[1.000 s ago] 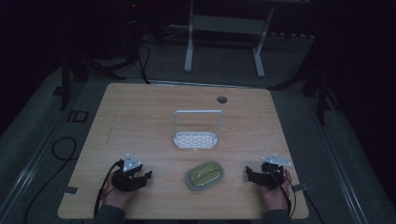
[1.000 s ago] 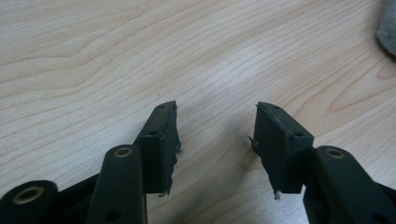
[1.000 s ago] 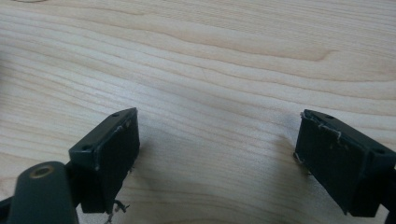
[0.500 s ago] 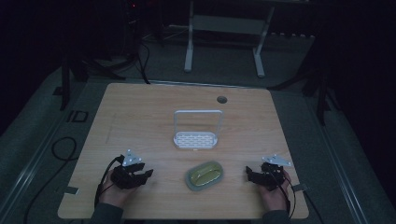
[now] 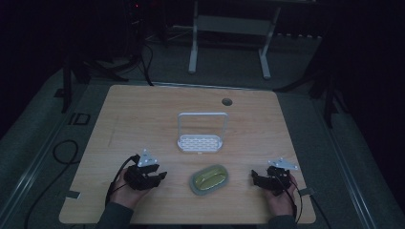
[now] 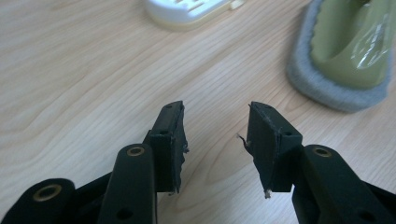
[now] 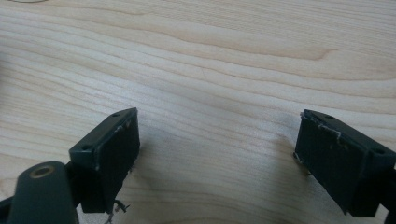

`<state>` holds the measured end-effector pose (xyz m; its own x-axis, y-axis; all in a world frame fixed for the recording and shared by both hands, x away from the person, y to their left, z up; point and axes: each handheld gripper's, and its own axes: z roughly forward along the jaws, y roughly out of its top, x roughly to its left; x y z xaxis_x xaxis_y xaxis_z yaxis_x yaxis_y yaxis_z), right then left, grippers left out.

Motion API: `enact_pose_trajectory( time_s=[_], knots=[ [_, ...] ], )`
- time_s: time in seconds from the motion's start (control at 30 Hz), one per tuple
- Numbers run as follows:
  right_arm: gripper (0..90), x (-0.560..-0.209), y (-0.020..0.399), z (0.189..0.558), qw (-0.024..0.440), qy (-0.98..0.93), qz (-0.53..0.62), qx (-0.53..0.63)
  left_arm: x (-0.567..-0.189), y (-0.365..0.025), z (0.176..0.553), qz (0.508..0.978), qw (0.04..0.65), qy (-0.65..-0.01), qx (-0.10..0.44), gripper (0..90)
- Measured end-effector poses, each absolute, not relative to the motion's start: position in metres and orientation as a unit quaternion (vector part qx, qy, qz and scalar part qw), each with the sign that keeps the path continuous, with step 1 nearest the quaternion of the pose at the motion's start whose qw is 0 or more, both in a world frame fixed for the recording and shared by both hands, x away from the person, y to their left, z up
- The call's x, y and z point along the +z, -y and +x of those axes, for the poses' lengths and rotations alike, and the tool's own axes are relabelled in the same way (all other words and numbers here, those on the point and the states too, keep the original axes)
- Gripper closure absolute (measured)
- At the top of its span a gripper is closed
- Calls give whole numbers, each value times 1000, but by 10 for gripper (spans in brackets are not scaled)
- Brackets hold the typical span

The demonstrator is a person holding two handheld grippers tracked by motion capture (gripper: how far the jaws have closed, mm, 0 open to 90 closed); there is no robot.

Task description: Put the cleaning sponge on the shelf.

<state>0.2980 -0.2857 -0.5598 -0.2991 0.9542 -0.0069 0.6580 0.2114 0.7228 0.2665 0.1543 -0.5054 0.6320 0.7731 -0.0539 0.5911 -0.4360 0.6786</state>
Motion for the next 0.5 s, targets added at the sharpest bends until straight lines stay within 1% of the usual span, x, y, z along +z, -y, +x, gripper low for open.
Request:
enact_pose_trajectory(
  time_s=[0.27, 0.5],
  knots=[
    [133, -560, 286, 298, 236, -742, 543, 315, -497, -128, 271, 851, 348, -373, 129, 603],
    [133, -560, 286, 298, 236, -742, 543, 315, -493, -109, 273, 860, 353, -348, 119, 612]
  ],
)
